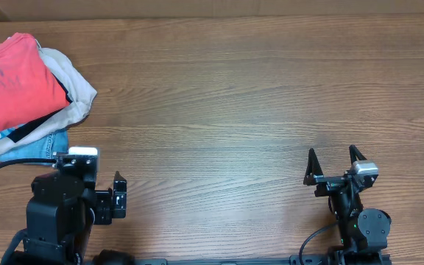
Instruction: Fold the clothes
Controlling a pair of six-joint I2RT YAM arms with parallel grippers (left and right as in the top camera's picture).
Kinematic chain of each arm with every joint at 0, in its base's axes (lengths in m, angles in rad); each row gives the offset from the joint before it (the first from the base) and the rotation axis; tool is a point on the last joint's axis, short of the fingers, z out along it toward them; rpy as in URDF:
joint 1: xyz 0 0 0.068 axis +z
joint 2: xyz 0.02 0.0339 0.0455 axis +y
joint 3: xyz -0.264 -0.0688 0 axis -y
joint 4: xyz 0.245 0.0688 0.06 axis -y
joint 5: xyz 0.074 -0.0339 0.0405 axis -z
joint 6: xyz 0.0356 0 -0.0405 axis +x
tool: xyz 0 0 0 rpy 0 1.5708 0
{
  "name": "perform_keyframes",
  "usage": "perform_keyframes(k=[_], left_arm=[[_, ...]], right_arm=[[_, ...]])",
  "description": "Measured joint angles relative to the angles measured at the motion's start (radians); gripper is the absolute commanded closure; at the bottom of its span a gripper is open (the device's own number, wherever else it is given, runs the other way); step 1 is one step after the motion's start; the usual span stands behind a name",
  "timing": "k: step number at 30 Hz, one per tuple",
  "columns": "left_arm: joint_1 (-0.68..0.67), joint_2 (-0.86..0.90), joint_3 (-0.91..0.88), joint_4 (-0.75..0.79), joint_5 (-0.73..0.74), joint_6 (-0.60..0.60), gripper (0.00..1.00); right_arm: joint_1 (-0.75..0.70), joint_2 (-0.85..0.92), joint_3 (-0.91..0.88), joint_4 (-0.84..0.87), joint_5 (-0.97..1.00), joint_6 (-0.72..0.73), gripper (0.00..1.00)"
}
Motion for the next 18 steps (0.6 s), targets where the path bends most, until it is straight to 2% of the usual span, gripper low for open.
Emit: perform_keyframes(k=[4,12,18], left_arm=[[0.020,-0.008,-0.001,-0.098,-0.005,0.000,0.00],[0.037,-0.105,-0.002,-0.138,-0.021,0.001,0.00],[0.073,-0.240,-0.092,-0.043,-0.029,0.001,0.00]], right_arm=[[0.000,0.000,0.000,0.000,0.000,0.000,0.00],[0.000,0.000,0.000,0.000,0.000,0.000,0.00],[0.000,0.000,0.000,0.000,0.000,0.000,0.00]])
